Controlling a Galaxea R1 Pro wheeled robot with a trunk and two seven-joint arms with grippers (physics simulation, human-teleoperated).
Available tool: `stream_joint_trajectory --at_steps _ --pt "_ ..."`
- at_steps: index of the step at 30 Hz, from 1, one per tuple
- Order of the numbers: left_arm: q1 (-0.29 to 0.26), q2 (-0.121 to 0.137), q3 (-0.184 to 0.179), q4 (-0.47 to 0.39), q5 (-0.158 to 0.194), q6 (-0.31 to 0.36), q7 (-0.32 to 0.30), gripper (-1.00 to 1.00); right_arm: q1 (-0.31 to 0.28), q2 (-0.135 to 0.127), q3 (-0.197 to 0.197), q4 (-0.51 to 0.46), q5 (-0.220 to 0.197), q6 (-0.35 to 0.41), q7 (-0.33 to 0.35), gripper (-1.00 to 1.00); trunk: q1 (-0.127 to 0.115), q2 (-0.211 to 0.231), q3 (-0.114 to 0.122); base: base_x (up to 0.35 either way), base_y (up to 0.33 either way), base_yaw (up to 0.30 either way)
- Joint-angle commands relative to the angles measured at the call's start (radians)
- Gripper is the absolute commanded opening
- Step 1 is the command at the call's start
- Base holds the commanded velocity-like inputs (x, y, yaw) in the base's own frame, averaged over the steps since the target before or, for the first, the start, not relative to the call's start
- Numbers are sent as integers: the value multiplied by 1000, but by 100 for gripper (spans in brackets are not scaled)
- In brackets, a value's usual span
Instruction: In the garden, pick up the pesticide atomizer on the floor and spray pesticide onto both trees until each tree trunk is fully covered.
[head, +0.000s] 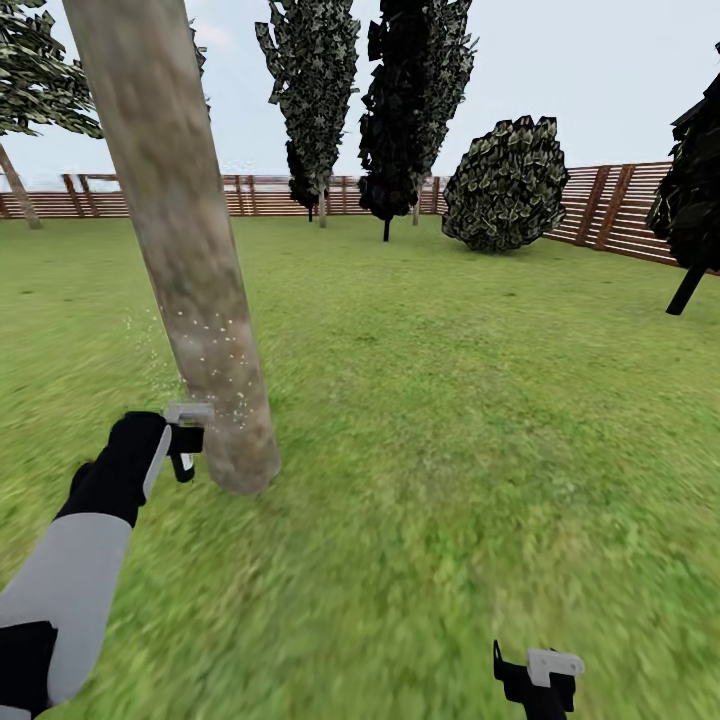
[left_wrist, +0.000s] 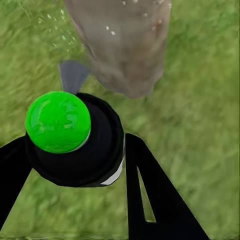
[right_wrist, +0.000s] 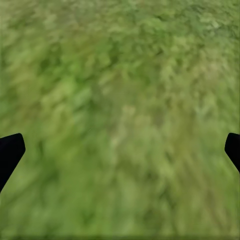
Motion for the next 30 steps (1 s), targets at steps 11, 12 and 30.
stream_joint_trajectory --at_steps 11,12,30 --pt "61 -8 -1 -11 -2 -13 1 -100 0 0 0 0 0 0 0 100 0 0 0 0 0 0" --pt "62 3 10 -12 -3 -12 -1 -100 0 0 0 0 0 0 0 100 0 0 0 0 0 0" --pt "121 64 73 -7 2 -68 -10 -100 1 0 0 0 0 0 0 100 0 0 0 0 0 0"
